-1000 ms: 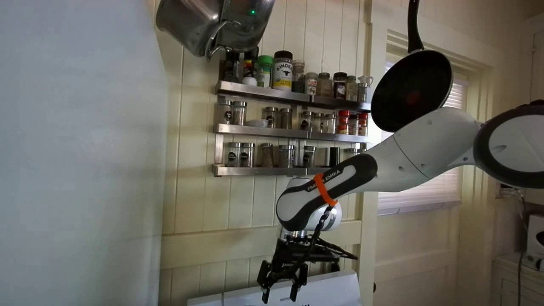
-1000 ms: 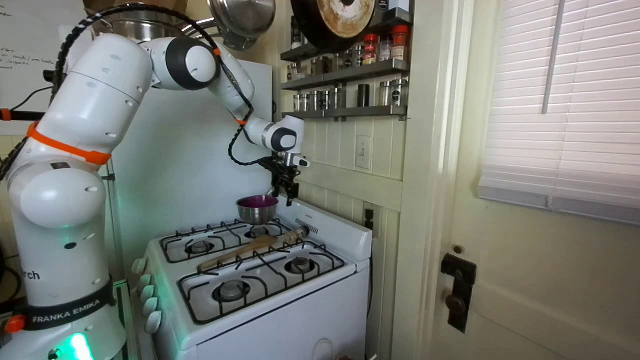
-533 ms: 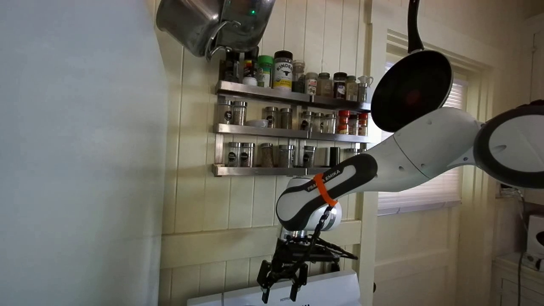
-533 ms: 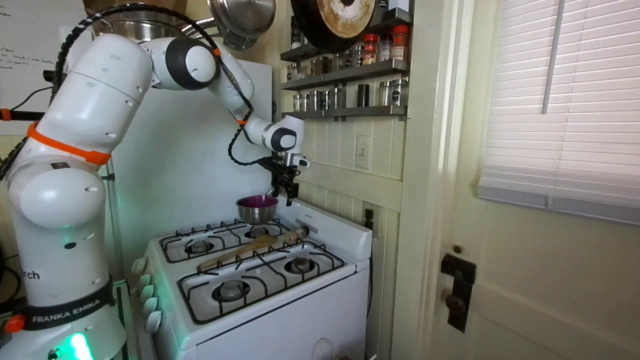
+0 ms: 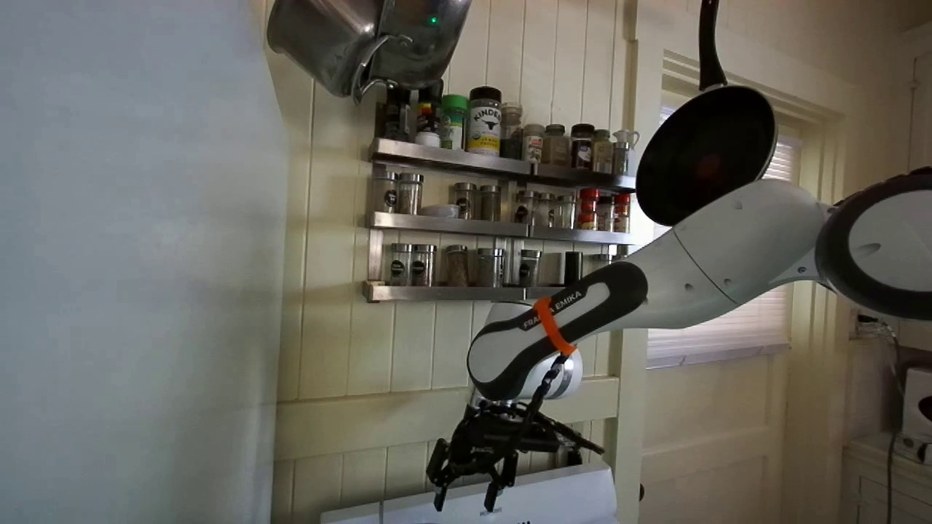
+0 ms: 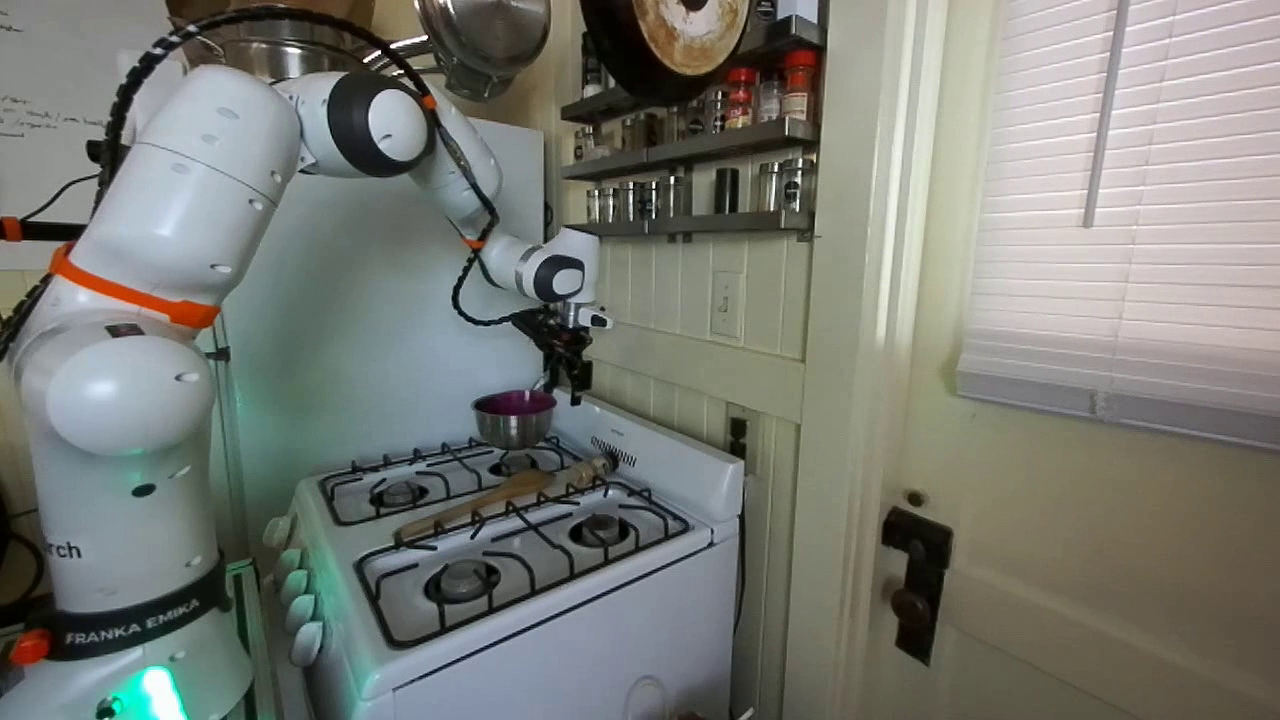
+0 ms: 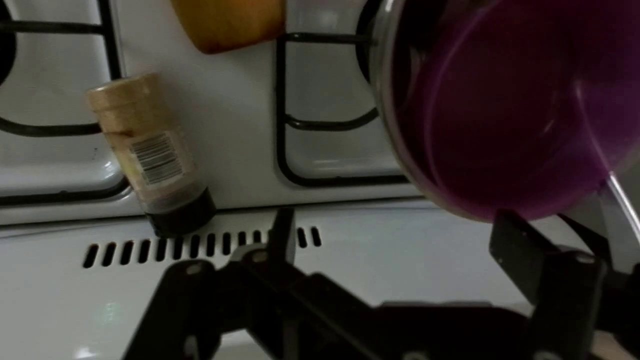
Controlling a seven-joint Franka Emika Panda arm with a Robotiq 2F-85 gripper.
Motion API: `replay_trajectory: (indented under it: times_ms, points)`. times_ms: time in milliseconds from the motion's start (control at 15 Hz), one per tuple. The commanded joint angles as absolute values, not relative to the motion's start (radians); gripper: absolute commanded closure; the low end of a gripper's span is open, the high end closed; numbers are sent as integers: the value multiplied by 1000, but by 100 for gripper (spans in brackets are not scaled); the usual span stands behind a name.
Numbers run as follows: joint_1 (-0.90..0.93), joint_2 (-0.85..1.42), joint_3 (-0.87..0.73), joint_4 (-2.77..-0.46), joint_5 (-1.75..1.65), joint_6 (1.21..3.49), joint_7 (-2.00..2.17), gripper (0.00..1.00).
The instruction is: Take the purple bowl and silver spoon out of the silver bowl on the left.
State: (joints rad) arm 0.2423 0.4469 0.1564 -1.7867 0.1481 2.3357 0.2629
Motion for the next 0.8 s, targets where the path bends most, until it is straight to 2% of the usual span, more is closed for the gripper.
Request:
replay_trajectory:
  times_ms: [0,333,733]
  points:
    - [332,371,139,-1896,119,2452,468,0]
    - [438,255,107,-2058,-14,2504,772,0]
    - [438,189,123,-2163,-191,2536,1054,0]
